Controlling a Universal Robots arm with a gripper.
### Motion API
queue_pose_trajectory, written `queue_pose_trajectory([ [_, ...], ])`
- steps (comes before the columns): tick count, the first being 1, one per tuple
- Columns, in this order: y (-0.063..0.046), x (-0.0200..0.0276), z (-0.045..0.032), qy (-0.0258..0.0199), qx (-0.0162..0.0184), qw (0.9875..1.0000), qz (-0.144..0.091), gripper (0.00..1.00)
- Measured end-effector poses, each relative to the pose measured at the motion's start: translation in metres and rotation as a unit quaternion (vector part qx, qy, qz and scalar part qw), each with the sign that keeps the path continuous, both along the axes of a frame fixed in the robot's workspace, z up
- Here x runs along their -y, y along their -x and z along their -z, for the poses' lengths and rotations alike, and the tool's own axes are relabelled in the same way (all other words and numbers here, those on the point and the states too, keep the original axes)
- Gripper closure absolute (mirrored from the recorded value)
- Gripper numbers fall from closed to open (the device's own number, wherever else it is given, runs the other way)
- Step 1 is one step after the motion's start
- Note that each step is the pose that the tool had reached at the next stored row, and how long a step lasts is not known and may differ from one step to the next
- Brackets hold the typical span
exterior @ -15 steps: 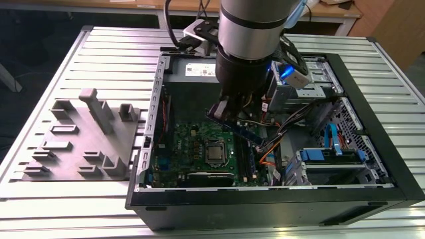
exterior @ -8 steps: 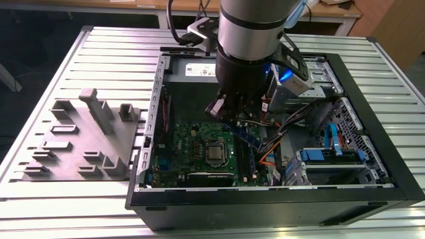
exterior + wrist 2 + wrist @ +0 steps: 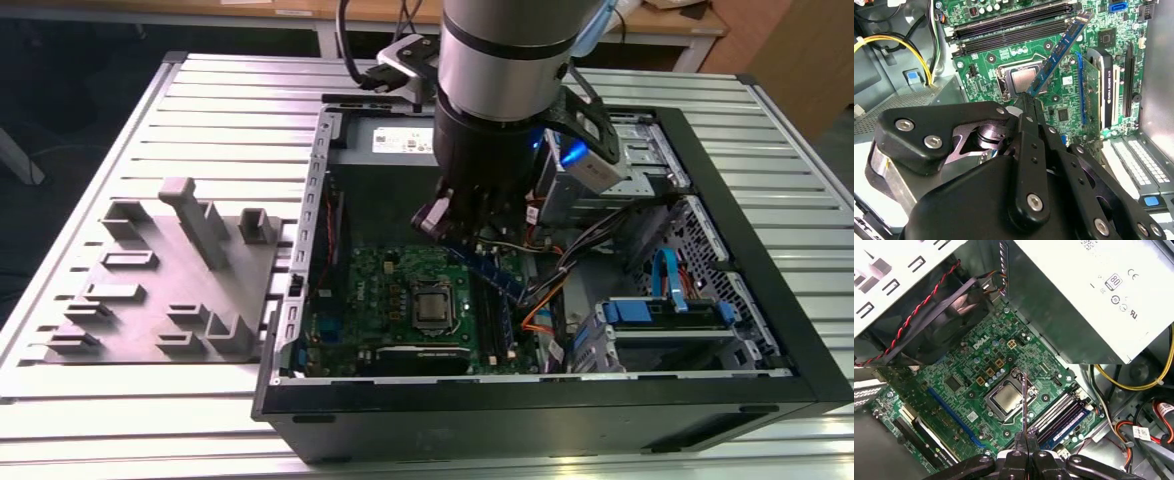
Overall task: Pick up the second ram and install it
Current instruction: 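Insert the second ram into the second slot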
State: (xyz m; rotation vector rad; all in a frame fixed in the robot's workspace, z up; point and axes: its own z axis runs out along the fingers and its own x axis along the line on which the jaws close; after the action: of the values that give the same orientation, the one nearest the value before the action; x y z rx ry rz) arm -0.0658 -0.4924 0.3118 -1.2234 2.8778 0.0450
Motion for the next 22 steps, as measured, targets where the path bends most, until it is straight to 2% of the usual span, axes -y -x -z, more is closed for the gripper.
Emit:
queue_pose_trajectory([
  [3, 0.0000, 0.0000, 0.0001, 0.0000, 0.0000, 0.9998, 0.020, 0.92],
  [6, 0.0000, 0.0000, 0.0004, 0.0000, 0.0000, 0.9988, 0.048, 0.92],
  [9, 0.0000, 0.0000, 0.0006, 0.0000, 0.0000, 0.9972, 0.075, 0.92],
  [11, 0.0000, 0.0000, 0.0007, 0.0000, 0.0000, 0.9956, 0.093, 0.92],
  [14, 0.0000, 0.0000, 0.0008, 0.0000, 0.0000, 0.9928, 0.120, 0.92],
  [17, 0.0000, 0.0000, 0.0010, 0.0000, 0.0000, 0.9891, 0.147, 0.92],
  [22, 0.0000, 0.0000, 0.0012, 0.0000, 0.0000, 0.9814, 0.192, 0.92],
])
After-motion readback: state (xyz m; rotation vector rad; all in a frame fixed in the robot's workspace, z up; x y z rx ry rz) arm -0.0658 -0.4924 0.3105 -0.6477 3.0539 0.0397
